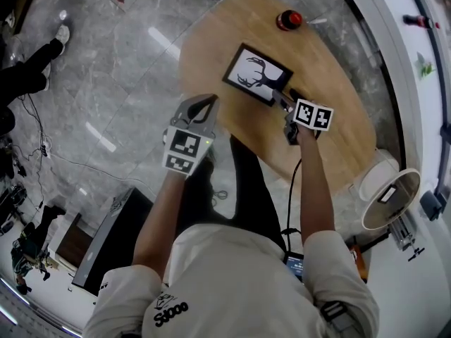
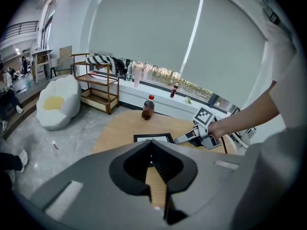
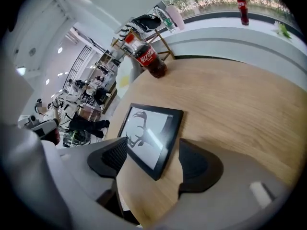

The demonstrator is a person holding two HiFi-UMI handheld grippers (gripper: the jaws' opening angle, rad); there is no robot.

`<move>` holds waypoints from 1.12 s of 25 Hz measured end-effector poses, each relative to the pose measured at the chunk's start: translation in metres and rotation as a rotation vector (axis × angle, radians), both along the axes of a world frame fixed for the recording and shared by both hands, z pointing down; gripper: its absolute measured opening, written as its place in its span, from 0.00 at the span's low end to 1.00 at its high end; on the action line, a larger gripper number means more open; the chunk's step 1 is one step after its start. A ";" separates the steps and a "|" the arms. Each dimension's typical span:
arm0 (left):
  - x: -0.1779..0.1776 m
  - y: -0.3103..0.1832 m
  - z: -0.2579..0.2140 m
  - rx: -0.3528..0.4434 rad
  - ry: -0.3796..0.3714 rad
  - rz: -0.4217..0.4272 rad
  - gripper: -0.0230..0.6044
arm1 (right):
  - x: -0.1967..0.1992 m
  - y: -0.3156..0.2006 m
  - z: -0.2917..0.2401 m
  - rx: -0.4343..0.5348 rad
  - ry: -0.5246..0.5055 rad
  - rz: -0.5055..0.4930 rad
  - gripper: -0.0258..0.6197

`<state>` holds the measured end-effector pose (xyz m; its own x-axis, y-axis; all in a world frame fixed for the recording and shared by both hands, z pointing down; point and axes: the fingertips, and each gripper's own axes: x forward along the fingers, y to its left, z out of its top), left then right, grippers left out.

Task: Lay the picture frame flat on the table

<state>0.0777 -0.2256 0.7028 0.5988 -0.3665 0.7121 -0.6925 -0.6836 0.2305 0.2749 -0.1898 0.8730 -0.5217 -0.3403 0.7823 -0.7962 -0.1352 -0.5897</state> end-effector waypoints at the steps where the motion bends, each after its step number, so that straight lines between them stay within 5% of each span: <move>1: -0.001 0.001 -0.004 0.005 0.003 0.002 0.05 | 0.000 0.002 -0.008 0.014 0.003 0.005 0.56; 17: -0.064 0.017 -0.112 0.190 0.041 -0.030 0.06 | -0.024 0.039 -0.194 0.335 0.158 0.053 0.46; 21: -0.091 0.031 -0.142 0.244 0.045 -0.057 0.06 | -0.040 0.053 -0.241 0.412 0.169 0.090 0.25; 28: -0.122 0.067 -0.187 0.296 0.071 -0.082 0.06 | -0.066 0.077 -0.308 0.486 0.257 0.090 0.19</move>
